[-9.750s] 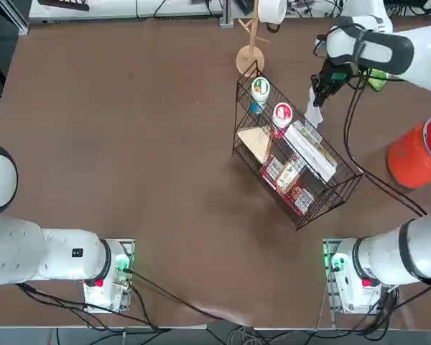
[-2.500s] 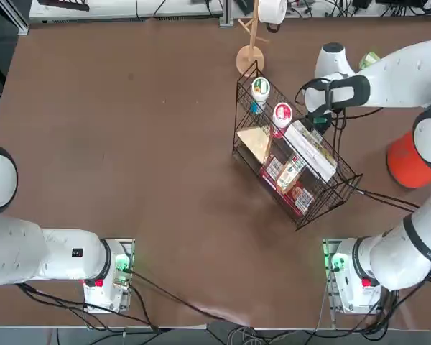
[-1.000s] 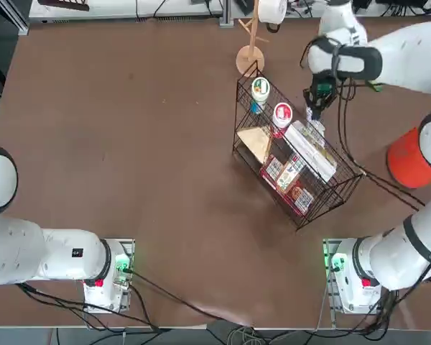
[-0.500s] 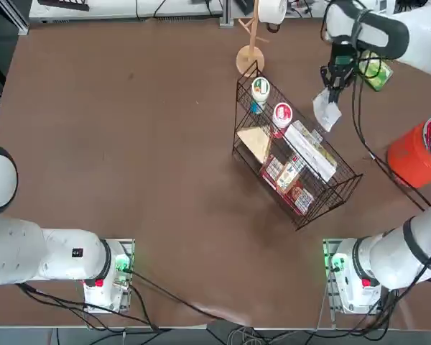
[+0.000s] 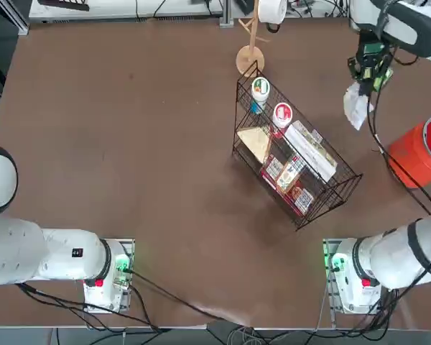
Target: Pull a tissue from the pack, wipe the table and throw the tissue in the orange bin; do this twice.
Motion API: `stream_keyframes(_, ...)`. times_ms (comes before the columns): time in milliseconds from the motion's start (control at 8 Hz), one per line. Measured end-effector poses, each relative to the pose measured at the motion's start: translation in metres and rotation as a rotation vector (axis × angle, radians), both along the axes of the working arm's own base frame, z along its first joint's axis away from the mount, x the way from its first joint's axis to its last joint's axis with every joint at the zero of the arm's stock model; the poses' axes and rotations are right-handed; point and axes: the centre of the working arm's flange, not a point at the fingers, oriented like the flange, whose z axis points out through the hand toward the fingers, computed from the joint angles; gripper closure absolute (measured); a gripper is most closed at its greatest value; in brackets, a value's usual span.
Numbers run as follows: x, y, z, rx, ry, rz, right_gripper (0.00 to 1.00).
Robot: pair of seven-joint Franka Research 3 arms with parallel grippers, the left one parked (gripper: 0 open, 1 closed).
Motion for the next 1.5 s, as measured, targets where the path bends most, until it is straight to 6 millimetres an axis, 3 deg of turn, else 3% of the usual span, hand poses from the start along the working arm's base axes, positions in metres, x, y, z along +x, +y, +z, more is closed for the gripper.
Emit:
stream_keyframes(500, -0.034, -0.122, 0.056, -0.037, 0.084, 0.056, 0.98)
stream_keyframes(750, -0.053, -0.181, 0.073, -0.022, 0.107, 0.071, 0.98)
stream_keyframes(1000, -0.069, -0.226, 0.069, -0.013, 0.137, 0.049, 0.98)
stream_keyframes(1500, -0.08, -0.256, 0.028, -0.009, 0.159, 0.03, 0.99)
